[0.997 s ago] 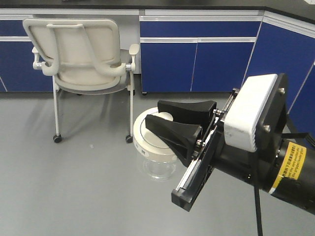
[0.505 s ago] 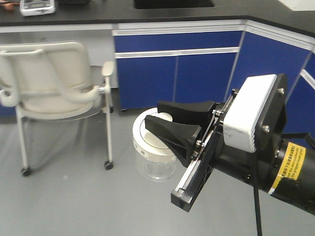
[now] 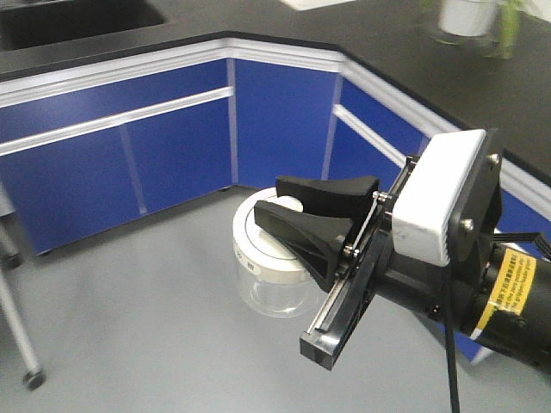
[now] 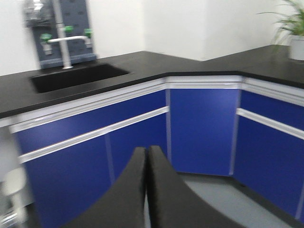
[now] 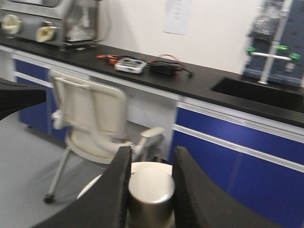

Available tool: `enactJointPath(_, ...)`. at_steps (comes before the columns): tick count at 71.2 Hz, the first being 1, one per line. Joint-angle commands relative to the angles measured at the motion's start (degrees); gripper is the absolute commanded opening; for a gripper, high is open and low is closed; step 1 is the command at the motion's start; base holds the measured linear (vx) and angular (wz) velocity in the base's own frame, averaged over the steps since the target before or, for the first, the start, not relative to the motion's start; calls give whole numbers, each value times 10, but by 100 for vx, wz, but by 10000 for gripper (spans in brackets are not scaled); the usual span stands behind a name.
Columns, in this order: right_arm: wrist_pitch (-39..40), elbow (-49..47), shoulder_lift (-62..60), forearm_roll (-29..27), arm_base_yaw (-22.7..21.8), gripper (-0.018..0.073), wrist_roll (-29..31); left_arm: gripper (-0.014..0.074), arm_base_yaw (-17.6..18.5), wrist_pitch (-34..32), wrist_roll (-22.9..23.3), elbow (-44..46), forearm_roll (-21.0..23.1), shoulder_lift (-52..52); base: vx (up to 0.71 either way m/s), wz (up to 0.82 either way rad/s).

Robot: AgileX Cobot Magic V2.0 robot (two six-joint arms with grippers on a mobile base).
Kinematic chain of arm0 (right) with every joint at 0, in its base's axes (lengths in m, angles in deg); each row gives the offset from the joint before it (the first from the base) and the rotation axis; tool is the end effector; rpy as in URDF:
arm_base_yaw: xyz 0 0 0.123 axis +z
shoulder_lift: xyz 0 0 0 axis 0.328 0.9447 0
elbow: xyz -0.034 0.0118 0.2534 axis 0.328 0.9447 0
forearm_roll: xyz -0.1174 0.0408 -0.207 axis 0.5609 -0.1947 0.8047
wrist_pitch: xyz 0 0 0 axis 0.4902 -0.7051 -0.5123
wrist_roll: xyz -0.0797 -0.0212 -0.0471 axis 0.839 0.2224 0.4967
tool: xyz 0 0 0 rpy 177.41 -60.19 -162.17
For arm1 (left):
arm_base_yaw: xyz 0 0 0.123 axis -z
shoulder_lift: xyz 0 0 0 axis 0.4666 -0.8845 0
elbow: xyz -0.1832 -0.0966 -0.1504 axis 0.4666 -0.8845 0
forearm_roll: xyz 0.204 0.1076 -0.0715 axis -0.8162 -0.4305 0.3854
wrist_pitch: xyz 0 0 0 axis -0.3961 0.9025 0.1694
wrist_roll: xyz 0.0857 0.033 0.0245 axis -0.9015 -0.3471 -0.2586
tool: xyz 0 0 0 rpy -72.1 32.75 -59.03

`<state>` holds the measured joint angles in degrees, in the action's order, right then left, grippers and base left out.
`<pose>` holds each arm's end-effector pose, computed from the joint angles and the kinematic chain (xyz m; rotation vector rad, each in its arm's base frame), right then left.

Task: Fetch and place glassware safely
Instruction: 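Turn the base toward the black counter with the potted plant, then hold the jar in the right gripper above the black counter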

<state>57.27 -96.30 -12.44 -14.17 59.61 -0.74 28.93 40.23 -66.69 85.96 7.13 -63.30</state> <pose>0.1635 0.1742 0.3097 -0.8639 1.3814 0.6676 0.1079 -0.0019 0.2599 0.0713 1.6044 0.0420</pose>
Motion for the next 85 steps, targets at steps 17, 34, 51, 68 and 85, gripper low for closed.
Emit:
enactJointPath(17, 47, -18, -10, -15, -1, -1, 2, -7, 4, -41, 3, 16, 6, -5, 17, -73)
enactJointPath(34, 47, -18, -10, -15, -1, -1, 2, -7, 4, -41, 3, 16, 6, -5, 17, -69)
enactJointPath(51, 47, -18, -10, -15, -1, -1, 2, -7, 4, -41, 3, 16, 6, -5, 18, -71)
enactJointPath(68, 47, -18, -10, -15, -1, -1, 2, -7, 4, -41, 3, 16, 6, -5, 19, -76)
enactJointPath(85, 47, -18, -10, -15, -1, -1, 2, -7, 4, -41, 3, 16, 6, -5, 20, -78)
